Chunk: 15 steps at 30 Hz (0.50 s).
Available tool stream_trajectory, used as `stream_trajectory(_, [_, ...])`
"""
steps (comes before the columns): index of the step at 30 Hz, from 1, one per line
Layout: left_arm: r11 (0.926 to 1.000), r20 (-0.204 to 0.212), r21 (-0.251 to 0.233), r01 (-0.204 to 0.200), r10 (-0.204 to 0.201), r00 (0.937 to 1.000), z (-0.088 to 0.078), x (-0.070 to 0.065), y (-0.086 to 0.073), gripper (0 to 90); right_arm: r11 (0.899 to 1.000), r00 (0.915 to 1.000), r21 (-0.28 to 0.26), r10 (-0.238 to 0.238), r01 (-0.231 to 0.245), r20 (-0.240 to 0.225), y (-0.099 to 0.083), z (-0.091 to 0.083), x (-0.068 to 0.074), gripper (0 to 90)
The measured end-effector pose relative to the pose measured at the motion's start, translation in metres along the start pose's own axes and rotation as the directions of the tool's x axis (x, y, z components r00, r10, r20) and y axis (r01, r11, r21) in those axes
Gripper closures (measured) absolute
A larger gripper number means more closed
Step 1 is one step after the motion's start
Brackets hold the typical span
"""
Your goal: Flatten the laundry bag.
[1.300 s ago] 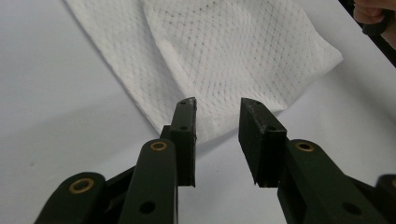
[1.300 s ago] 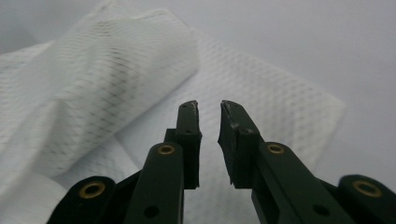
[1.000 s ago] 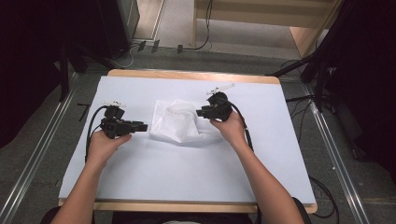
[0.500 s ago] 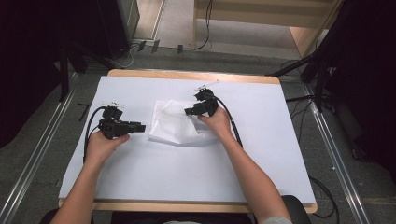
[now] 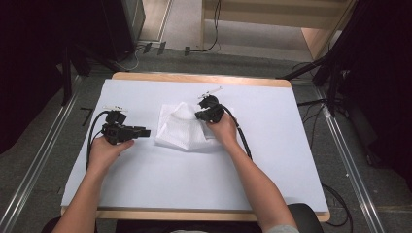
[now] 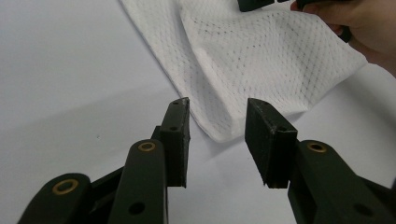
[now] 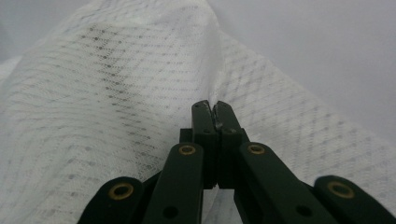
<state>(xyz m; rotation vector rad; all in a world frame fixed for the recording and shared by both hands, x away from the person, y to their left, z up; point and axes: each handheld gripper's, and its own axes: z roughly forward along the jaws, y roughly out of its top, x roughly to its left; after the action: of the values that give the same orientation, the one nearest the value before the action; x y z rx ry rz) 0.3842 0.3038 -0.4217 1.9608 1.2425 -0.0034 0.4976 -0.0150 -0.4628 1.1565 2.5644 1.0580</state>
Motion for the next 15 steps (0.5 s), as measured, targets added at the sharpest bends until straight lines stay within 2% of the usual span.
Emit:
stream_trajectory(2, [1.0,0.0,0.001,0.0,0.0,1.0,0.0,0.001,0.0,61.1,1.0,0.9995,-0.005,0.011,-0.011,-0.03,0.001,-0.006,0.002,90.0])
stream_trajectory(5, [1.0,0.002,-0.004,0.002,-0.002,1.0,-0.001,0.002,0.0,61.1,0.999,0.998,-0.054,0.001,-0.005,-0.063,0.004,-0.024,0.008,90.0])
stream_trajectory(6, [1.0,0.002,-0.004,0.002,-0.002,1.0,-0.001,0.002,0.0,61.0,0.999,0.998,-0.054,0.001,-0.005,-0.063,0.004,-0.024,0.008,90.0])
stream_trajectory(9, [1.0,0.002,-0.005,0.002,-0.002,1.0,0.0,0.001,0.001,61.0,0.996,0.9954,-0.091,-0.02,0.011,-0.094,0.004,-0.045,0.018,90.0])
stream_trajectory(10, [1.0,-0.002,-0.004,0.0,0.0,1.0,0.0,0.001,0.001,61.0,0.993,0.9932,-0.117,-0.03,0.017,-0.112,0.002,-0.058,0.025,90.0])
stream_trajectory(15, [1.0,-0.004,-0.007,-0.004,0.004,1.0,-0.001,0.001,0.003,61.0,0.988,0.9864,-0.153,-0.054,0.03,-0.155,-0.007,-0.079,0.038,90.0])
